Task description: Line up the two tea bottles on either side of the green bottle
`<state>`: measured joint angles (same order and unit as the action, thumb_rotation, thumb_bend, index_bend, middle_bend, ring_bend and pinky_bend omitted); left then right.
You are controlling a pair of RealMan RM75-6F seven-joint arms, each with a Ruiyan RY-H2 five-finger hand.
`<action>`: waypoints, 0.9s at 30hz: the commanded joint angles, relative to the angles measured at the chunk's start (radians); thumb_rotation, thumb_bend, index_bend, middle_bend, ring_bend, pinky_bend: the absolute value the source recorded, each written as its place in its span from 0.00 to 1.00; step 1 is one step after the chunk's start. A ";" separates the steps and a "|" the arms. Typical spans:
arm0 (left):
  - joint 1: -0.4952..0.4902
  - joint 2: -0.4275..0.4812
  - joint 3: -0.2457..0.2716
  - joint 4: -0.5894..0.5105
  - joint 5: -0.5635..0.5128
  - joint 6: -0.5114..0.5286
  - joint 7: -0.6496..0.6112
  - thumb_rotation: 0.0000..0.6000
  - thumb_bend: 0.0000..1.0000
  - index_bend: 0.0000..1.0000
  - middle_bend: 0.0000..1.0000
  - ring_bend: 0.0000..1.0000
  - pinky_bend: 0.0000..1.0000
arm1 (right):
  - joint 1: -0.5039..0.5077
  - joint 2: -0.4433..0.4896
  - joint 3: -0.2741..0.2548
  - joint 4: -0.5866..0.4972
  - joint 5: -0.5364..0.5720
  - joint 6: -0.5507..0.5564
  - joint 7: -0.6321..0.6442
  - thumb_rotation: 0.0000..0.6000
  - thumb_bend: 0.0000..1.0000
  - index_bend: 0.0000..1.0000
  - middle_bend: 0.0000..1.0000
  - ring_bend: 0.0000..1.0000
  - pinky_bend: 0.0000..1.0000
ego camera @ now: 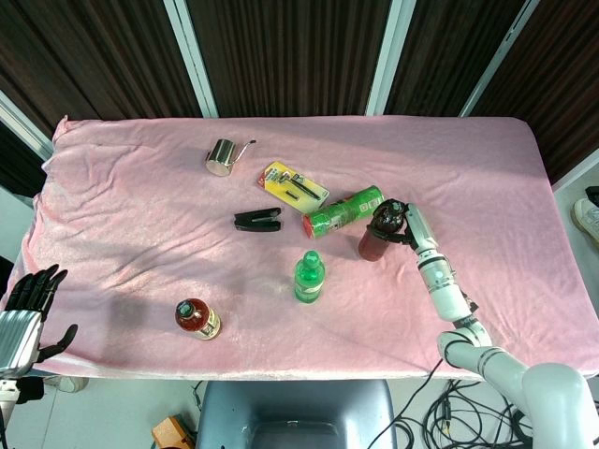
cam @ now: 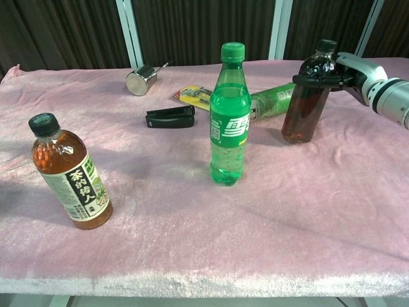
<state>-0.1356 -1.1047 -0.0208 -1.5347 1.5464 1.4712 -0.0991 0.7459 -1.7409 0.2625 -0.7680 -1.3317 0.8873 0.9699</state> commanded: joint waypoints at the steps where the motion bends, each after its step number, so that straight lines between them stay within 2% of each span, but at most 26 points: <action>1: -0.001 -0.001 0.001 -0.001 0.002 -0.001 0.002 1.00 0.33 0.00 0.02 0.00 0.06 | -0.051 0.061 -0.027 -0.152 -0.063 0.115 -0.017 1.00 0.33 0.99 0.68 0.61 0.65; 5: -0.003 -0.001 0.002 -0.002 0.007 -0.003 0.004 1.00 0.33 0.00 0.02 0.00 0.06 | -0.083 0.095 -0.059 -0.270 -0.114 0.193 -0.060 1.00 0.33 0.99 0.69 0.61 0.66; 9: -0.003 0.000 0.003 -0.003 0.010 -0.002 0.001 1.00 0.33 0.00 0.02 0.00 0.06 | -0.089 0.091 -0.086 -0.318 -0.145 0.215 -0.102 1.00 0.33 0.99 0.69 0.61 0.66; 18: 0.003 0.005 0.002 0.001 0.012 0.007 -0.015 1.00 0.33 0.00 0.02 0.00 0.06 | -0.092 0.024 -0.119 -0.273 -0.196 0.285 -0.234 1.00 0.33 0.99 0.69 0.61 0.66; 27: 0.004 0.006 0.004 0.001 0.015 0.008 -0.018 1.00 0.33 0.00 0.02 0.00 0.06 | -0.099 -0.009 -0.139 -0.230 -0.203 0.292 -0.220 1.00 0.33 0.99 0.69 0.61 0.66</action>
<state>-0.1319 -1.0991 -0.0170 -1.5337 1.5612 1.4790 -0.1170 0.6470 -1.7470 0.1258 -1.0020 -1.5339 1.1802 0.7466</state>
